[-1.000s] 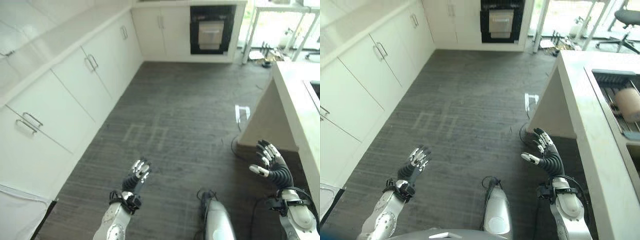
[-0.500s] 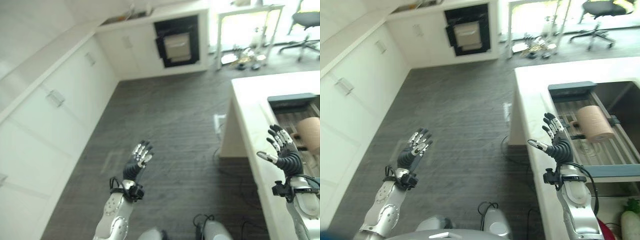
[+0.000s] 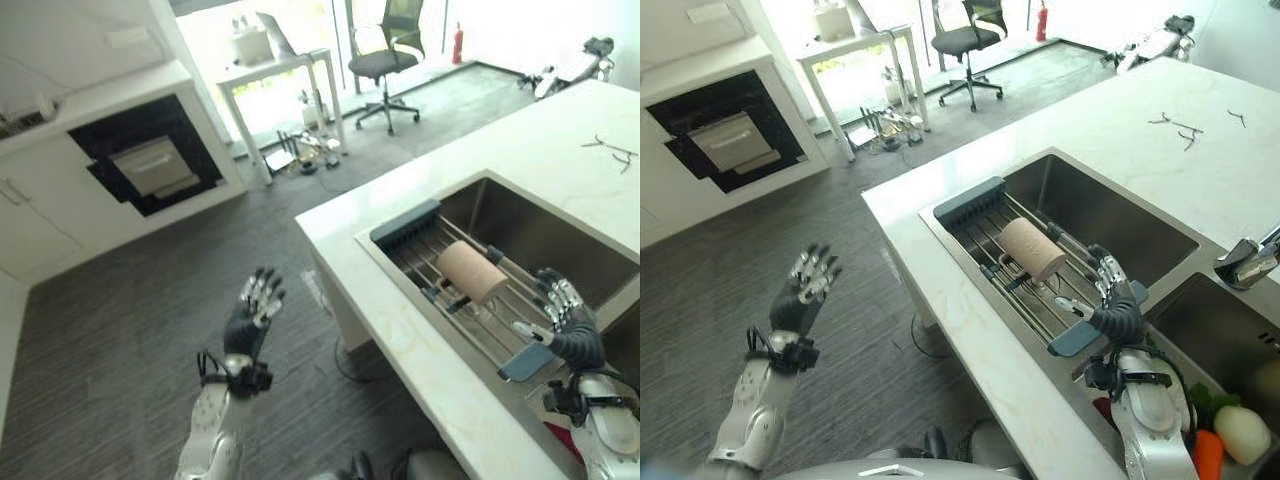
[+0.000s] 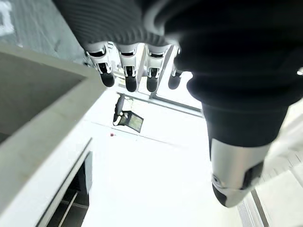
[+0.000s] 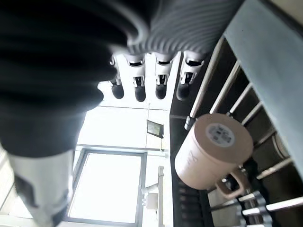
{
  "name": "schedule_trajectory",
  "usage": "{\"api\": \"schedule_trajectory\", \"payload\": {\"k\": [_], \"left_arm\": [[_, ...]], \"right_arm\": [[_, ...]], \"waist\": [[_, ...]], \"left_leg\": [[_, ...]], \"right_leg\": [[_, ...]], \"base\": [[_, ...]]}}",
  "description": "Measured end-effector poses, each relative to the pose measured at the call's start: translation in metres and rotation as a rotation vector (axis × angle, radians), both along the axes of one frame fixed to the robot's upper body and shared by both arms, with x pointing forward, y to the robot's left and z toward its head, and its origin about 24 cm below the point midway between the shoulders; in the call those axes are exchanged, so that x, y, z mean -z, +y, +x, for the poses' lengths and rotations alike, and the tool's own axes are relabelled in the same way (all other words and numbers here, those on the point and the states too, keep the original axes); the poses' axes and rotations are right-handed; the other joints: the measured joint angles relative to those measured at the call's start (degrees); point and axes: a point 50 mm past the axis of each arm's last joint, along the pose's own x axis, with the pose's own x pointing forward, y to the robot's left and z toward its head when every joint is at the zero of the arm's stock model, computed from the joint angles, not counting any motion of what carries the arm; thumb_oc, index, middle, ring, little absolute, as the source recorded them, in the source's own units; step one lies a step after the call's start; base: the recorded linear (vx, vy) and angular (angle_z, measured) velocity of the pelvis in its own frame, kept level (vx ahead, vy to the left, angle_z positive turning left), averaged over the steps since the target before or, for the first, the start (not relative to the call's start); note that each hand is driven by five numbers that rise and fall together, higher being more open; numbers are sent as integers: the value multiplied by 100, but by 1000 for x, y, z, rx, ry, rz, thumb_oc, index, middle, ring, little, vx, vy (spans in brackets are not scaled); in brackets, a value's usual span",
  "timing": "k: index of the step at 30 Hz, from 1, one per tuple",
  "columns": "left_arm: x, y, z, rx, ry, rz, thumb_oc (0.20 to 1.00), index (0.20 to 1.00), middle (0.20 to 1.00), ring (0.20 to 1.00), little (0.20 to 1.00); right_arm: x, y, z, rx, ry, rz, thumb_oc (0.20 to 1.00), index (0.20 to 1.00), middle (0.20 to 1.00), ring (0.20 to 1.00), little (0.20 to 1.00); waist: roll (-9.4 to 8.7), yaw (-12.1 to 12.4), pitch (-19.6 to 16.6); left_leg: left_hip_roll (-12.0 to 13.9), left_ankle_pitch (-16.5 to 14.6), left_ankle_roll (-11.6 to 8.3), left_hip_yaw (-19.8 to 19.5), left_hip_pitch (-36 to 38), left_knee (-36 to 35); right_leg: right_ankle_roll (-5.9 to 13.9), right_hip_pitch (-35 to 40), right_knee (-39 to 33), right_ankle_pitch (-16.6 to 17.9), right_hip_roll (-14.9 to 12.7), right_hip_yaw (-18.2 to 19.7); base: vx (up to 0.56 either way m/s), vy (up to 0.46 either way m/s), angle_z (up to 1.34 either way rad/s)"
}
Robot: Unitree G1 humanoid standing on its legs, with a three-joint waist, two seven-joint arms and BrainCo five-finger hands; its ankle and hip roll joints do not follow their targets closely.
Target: Place the dishes in the dishwasher.
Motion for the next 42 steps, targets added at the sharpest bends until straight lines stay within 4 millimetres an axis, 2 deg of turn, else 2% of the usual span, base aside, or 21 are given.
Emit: {"api": "schedule_trajectory", "payload": {"k": [2, 8, 9, 11, 13, 14, 17, 20, 21, 22, 23, 24, 26, 29, 31, 34, 36, 37, 38, 40, 42], "left_arm": [[-6, 0, 0, 2, -27, 5, 1000, 1000, 1000, 1000, 1000], [-27, 15, -9, -55, -130, 19, 1000, 1000, 1000, 1000, 1000], [-30, 17, -9, -65, -141, 27, 1000, 1000, 1000, 1000, 1000], [-31, 35, -19, -153, -157, 49, 1000, 1000, 1000, 1000, 1000], [-34, 44, -21, -195, -155, 67, 1000, 1000, 1000, 1000, 1000], [-36, 47, -26, -209, -156, 79, 1000, 1000, 1000, 1000, 1000], [-44, 35, -27, -202, -211, 50, 1000, 1000, 1000, 1000, 1000], [-49, 32, -26, -199, -230, 39, 1000, 1000, 1000, 1000, 1000], [-54, 30, -24, -189, -255, 37, 1000, 1000, 1000, 1000, 1000], [-55, 29, -25, -189, -263, 32, 1000, 1000, 1000, 1000, 1000], [-56, 28, -25, -195, -278, 21, 1000, 1000, 1000, 1000, 1000], [-56, 26, -24, -191, -281, 13, 1000, 1000, 1000, 1000, 1000], [-58, 25, -23, -190, -287, 12, 1000, 1000, 1000, 1000, 1000], [-63, 27, -21, -208, -308, 4, 1000, 1000, 1000, 1000, 1000], [-65, 27, -18, -206, -319, -8, 1000, 1000, 1000, 1000, 1000], [-74, 19, -5, -162, -380, -28, 1000, 1000, 1000, 1000, 1000], [-79, 15, -2, -128, -409, -73, 1000, 1000, 1000, 1000, 1000], [-83, 13, -2, -121, -428, -71, 1000, 1000, 1000, 1000, 1000], [-91, 11, -5, -106, -468, -53, 1000, 1000, 1000, 1000, 1000], [-93, 12, -8, -98, -476, -32, 1000, 1000, 1000, 1000, 1000], [-92, 24, -11, -139, -452, 5, 1000, 1000, 1000, 1000, 1000]], "right_arm": [[2, -2, -4, 17, 12, -6, 1000, 1000, 1000, 1000, 1000], [5, -9, -7, 77, 34, -28, 1000, 1000, 1000, 1000, 1000], [5, -8, -7, 74, 33, -26, 1000, 1000, 1000, 1000, 1000], [2, 0, 5, 31, 8, -9, 1000, 1000, 1000, 1000, 1000], [2, 4, 7, 15, -3, 5, 1000, 1000, 1000, 1000, 1000], [2, 6, 7, 12, -7, 14, 1000, 1000, 1000, 1000, 1000], [1, 1, 6, 24, -7, -1, 1000, 1000, 1000, 1000, 1000], [3, -4, 7, 76, 8, -5, 1000, 1000, 1000, 1000, 1000], [-1, -8, 9, 94, 2, -30, 1000, 1000, 1000, 1000, 1000], [-3, -10, 10, 99, -4, -41, 1000, 1000, 1000, 1000, 1000], [-7, -11, 14, 107, -14, -49, 1000, 1000, 1000, 1000, 1000], [-10, -12, 22, 110, -29, -48, 1000, 1000, 1000, 1000, 1000], [-9, -13, 22, 109, -26, -50, 1000, 1000, 1000, 1000, 1000], [-9, -26, 14, 142, -11, -66, 1000, 1000, 1000, 1000, 1000], [-12, -32, 13, 164, -21, -79, 1000, 1000, 1000, 1000, 1000], [-22, -39, 16, 206, -56, -99, 1000, 1000, 1000, 1000, 1000], [-27, -47, 0, 290, -63, -122, 1000, 1000, 1000, 1000, 1000], [-24, -43, 0, 286, -58, -106, 1000, 1000, 1000, 1000, 1000], [-23, -40, 1, 276, -59, -96, 1000, 1000, 1000, 1000, 1000], [-17, -33, 5, 247, -39, -80, 1000, 1000, 1000, 1000, 1000], [-13, -13, 18, 165, -41, -63, 1000, 1000, 1000, 1000, 1000]], "waist": [[-4, 18, -31], [-10, 182, -56], [-6, 259, -62], [-3, 434, -62], [-135, 501, -27], [-313, 598, -32], [-2, 700, 59], [-32, 784, 98], [-166, 844, 173], [-184, 863, 197], [-187, 835, 202], [-184, 716, 204], [-178, 572, 222], [-180, 522, 233], [-209, 403, 255], [36, 233, 161], [162, 291, 83], [106, 316, 95], [185, 386, 58], [66, 523, -25], [-118, 801, -64]], "left_leg": [[45, -38, -203, 29, 178, -133], [244, -154, -354, 495, 200, -140], [360, -186, -398, 637, 204, -123], [899, -212, -467, 1327, 228, -114], [1068, -278, -551, 1479, 331, -68], [1105, -325, -684, 1601, 513, -48], [1149, -249, -945, 1313, 414, -39], [924, -185, -1005, 1298, 646, 152], [810, 358, -1473, 1044, 720, 297], [851, 437, -1510, 938, 612, 526], [950, 422, -1448, 923, 412, 874], [1181, 250, -1146, 952, 463, 589], [1360, 109, -938, 451, 402, 525], [1420, 28, -1020, -432, 311, 387], [1509, 30, -1068, -478, 252, 346], [1557, 60, -1010, 336, 7, 516], [914, -286, -879, 510, 86, 21], [612, -354, -727, 481, 114, 20], [620, -347, -669, 518, 117, -113], [589, -363, -593, 901, 129, -64], [716, -491, -429, 1336, 129, -14]], "right_leg": [[12, 90, -34, -34, 44, 60], [-46, -74, -185, 59, 32, -29], [-57, -95, -312, 175, -9, -233], [-75, -47, -937, 602, -288, -1498], [121, 68, -725, 611, -386, -2087], [-145, 143, -639, 494, -353, -2134], [-323, -84, 11, 29, -410, -2313], [-506, 50, 94, -106, -460, -2134], [-486, 239, -55, -71, -532, -1871], [-491, 278, -128, -3, -540, -1757], [-500, 228, -137, 14, -505, -1669], [-533, 142, -147, 42, -269, -1452], [-727, 123, -334, 239, 74, -1223], [-533, -4, -622, 439, 407, -776], [-551, -62, -556, 451, 458, -675], [-574, -392, -212, 381, 274, -819], [-212, -619, 188, 243, -367, -807], [-27, -607, 104, 350, -512, -829], [75, -564, 20, 449, -711, -907], [-58, -497, -189, 448, -1192, -1795], [55, -371, -101, 513, -1547, -2635]], "base": [[141, 201, -12], [64, 138, -42], [-5, 20, -118], [19, -21, -166], [79, -53, -130], [-24, -119, -81], [130, -238, 13], [124, -53, -1], [110, 130, -35], [91, 206, -57], [134, 412, -84], [95, 445, -92], [107, 413, -96], [85, 409, -100], [73, 588, -43], [100, 528, 5], [115, 710, 54], [86, 599, 15], [22, 204, -16], [33, 235, -70], [3, 140, -114]]}}
